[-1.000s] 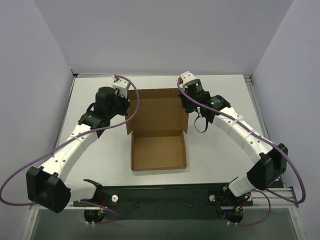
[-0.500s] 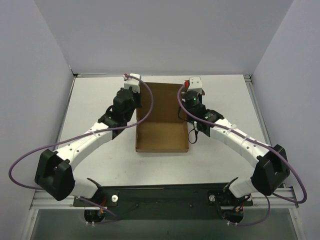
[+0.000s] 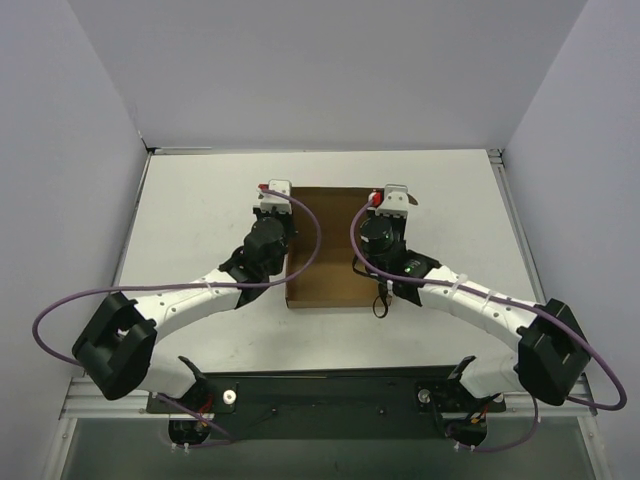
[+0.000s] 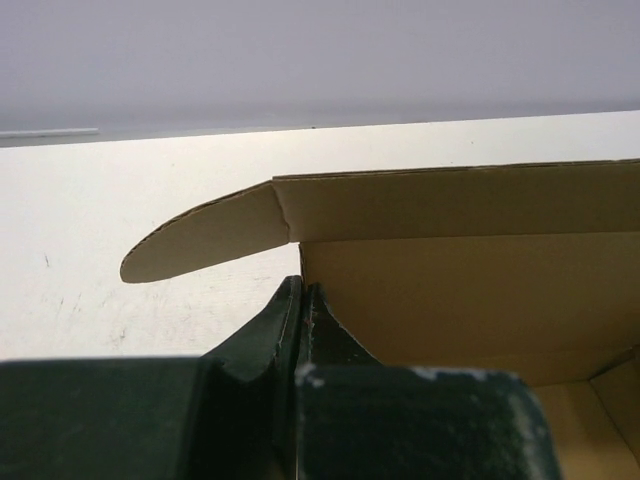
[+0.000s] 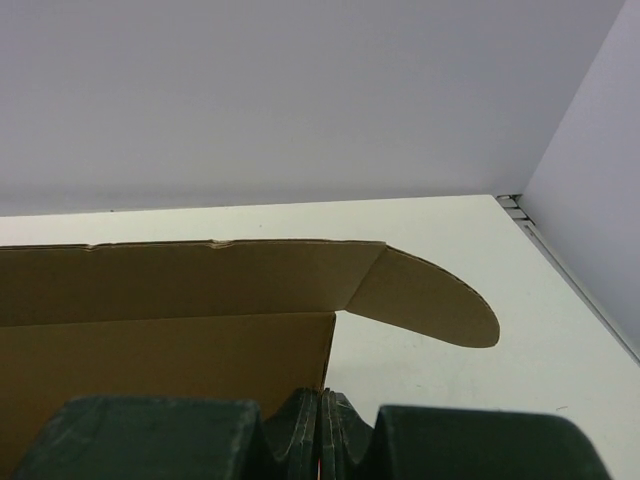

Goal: Fold the paper box

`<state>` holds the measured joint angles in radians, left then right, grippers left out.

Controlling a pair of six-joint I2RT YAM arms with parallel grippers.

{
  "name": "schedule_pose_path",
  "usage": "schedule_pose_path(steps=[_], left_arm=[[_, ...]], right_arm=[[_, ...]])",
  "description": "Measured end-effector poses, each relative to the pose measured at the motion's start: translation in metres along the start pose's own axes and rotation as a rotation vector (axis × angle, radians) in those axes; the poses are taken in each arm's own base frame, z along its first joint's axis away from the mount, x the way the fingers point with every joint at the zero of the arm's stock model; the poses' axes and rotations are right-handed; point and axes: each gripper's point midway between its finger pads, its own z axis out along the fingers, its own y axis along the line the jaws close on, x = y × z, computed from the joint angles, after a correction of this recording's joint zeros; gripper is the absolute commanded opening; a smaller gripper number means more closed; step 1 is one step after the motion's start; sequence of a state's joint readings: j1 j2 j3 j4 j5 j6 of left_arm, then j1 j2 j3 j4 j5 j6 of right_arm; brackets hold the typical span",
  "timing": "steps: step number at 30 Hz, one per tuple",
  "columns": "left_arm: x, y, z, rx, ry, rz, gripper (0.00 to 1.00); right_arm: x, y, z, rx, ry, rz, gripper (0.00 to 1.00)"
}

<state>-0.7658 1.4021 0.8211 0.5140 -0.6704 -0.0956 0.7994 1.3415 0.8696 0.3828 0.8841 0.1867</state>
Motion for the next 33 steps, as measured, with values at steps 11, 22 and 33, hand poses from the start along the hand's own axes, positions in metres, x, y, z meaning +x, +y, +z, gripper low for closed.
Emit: schedule_pose_path(steps=[11,22,33], left_arm=[[0.008,-0.009,-0.02,0.008,-0.03,-0.105,0.0],[0.041,-0.017,-0.045,0.042,0.007,-0.141,0.0],[0.07,-0.029,-0.071,0.047,0.053,-0.062,0.0]], right_arm=[[0.012,-0.013,-0.019,0.021,-0.017,0.031,0.05],[0.041,-0.024,-0.037,0.004,0.021,0.023,0.15],[0.054,-0.03,-0.073,-0.083,0.083,0.004,0.56]])
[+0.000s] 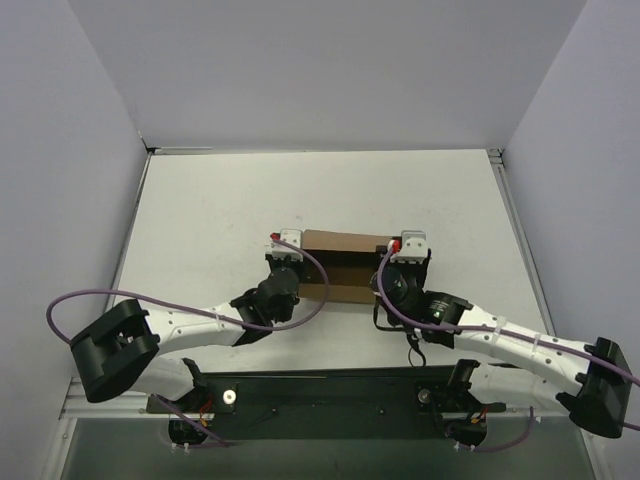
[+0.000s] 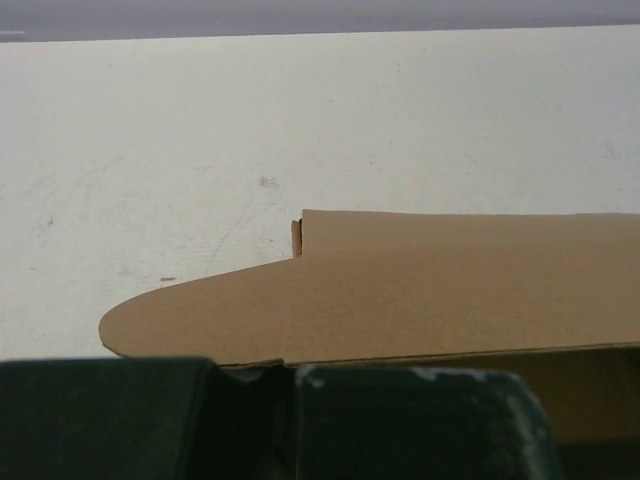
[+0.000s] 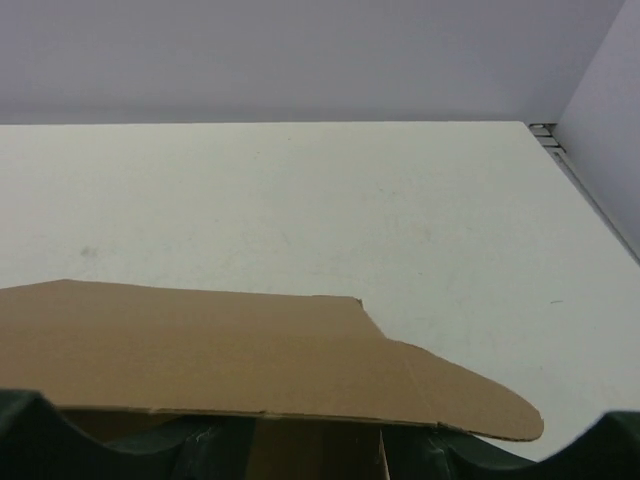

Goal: Fold the paper box

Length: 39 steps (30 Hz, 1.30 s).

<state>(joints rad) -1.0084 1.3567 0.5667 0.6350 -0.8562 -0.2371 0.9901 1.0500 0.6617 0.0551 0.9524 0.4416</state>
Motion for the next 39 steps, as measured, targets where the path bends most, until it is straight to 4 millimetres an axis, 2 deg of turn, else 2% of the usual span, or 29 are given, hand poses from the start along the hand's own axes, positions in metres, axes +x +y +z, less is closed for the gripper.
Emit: schedule_pose_path(steps=[7,13,17,22,25,27,31,33,36,37,39], left_arm=[[0.021,-0.003,-0.008,-0.011,0.028,0.071,0.0],[0.04,-0.001,-0.009,-0.032,0.058,0.116,0.0],[0.049,0.001,-0.009,-0.041,0.074,0.129,0.0],[0.058,0.003,-0.012,-0.041,0.094,0.133,0.0],[0.06,0.004,-0.012,-0.042,0.101,0.14,0.0],[0.062,0.005,-0.013,-0.044,0.107,0.146,0.0],[0.065,0.006,-0.013,-0.046,0.121,0.158,0.0],[0.066,0.005,-0.014,-0.043,0.13,0.165,0.0],[0.067,0.005,-0.016,-0.037,0.145,0.18,0.13],[0.067,0.006,-0.017,-0.033,0.15,0.184,0.18],[0.067,0.007,-0.02,-0.022,0.167,0.199,0.37]], right_arm=[[0.007,-0.001,-0.04,-0.138,0.042,0.04,0.62],[0.027,-0.007,-0.067,-0.252,0.086,-0.009,0.54],[0.019,-0.008,-0.086,-0.338,0.059,0.023,0.53],[0.005,-0.01,-0.097,-0.403,0.018,0.039,0.55],[-0.003,-0.006,-0.101,-0.423,-0.002,0.029,0.65],[-0.015,-0.002,-0.103,-0.439,-0.023,0.037,0.68],[-0.041,0.009,-0.102,-0.436,-0.025,0.058,0.68],[-0.054,0.015,-0.09,-0.401,0.004,0.082,0.67],[-0.053,0.028,-0.063,-0.367,0.093,0.102,0.66],[-0.046,0.032,-0.052,-0.356,0.133,0.103,0.65],[-0.026,0.038,-0.034,-0.334,0.218,0.093,0.65]])
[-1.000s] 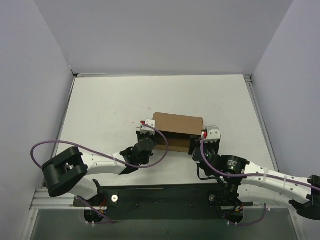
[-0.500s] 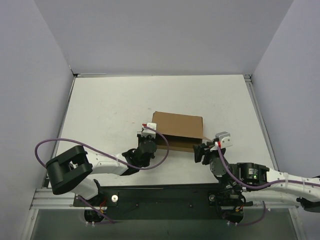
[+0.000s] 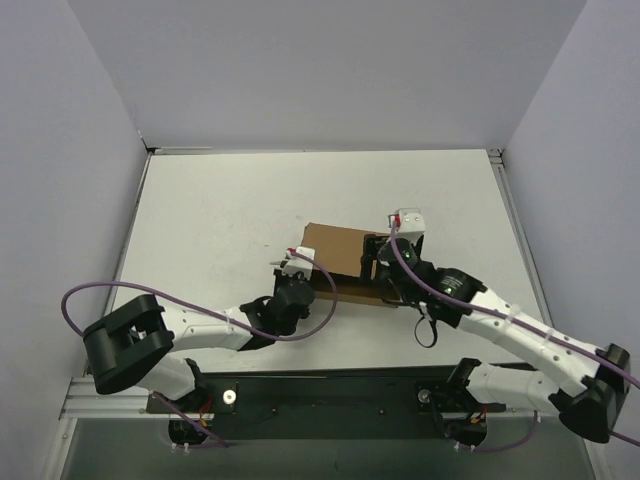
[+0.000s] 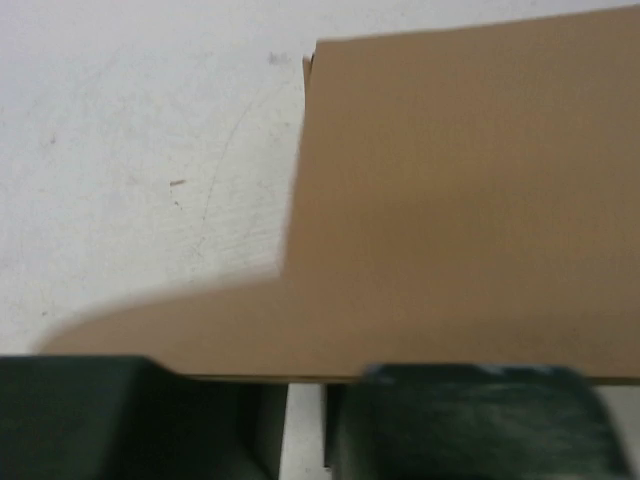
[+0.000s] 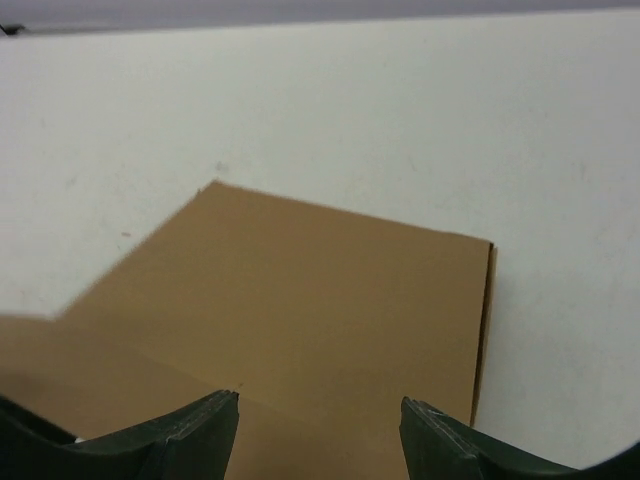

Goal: Fold the paper box

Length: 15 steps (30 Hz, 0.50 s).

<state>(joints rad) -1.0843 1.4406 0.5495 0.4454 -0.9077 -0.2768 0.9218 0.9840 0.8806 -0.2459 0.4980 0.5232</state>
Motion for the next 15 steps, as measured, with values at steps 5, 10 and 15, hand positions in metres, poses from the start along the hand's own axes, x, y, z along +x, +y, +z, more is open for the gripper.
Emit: schedule_pose_path(steps=[5,10,15], left_arm=[[0.013,0.008,-0.01,0.027,0.076,0.103,0.69],[0.013,0.013,-0.023,0.077,0.119,0.138,0.77],[0.013,0.013,-0.041,0.167,0.18,0.161,0.8]], right_arm=[[0.055,0.0,0.035,0.003,0.209,0.009,0.65],[0.07,-0.004,0.048,-0.013,0.275,0.088,0.65],[0.072,-0.004,0.057,-0.019,0.291,0.125,0.65]])
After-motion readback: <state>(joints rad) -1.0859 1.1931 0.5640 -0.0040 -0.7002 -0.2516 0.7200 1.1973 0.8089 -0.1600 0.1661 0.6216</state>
